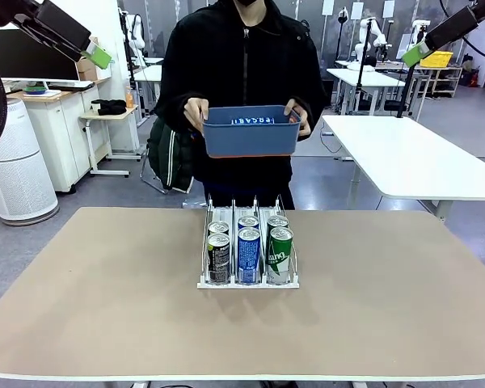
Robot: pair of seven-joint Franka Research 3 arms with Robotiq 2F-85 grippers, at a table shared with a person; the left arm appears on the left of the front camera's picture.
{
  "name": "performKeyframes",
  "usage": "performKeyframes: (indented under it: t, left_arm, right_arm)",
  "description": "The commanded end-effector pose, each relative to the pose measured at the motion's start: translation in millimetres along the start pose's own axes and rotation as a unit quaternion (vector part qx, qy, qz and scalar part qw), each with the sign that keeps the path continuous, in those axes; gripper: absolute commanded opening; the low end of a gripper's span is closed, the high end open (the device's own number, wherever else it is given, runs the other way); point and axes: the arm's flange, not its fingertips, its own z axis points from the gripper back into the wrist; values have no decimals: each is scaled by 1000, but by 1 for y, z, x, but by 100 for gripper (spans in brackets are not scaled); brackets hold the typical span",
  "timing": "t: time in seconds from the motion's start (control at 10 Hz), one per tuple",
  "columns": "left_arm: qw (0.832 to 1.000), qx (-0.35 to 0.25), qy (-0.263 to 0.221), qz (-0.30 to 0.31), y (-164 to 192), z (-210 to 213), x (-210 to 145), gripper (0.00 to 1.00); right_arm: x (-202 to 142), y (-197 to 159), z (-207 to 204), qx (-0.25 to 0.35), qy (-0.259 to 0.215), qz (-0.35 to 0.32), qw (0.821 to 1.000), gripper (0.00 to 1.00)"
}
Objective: Fill the beverage cans into the dispenser.
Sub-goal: Pick up the Ionic drink handed by the human.
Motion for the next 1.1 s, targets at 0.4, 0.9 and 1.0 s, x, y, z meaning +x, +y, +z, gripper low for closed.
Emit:
performKeyframes:
  t: [0.4,0.9,1.0]
  left_arm:
    - [1000,0,-1,-1,1,0,0,100]
    - [1000,0,-1,-1,1,0,0,100]
    - [1000,0,-1,-1,1,0,0,100]
  right_arm:
    - [-1,-1,-1,4,-3,-2,1000,100]
    - [-1,-1,-1,4,-3,-2,1000,100]
    - [-1,-1,-1,4,-3,-2,1000,100]
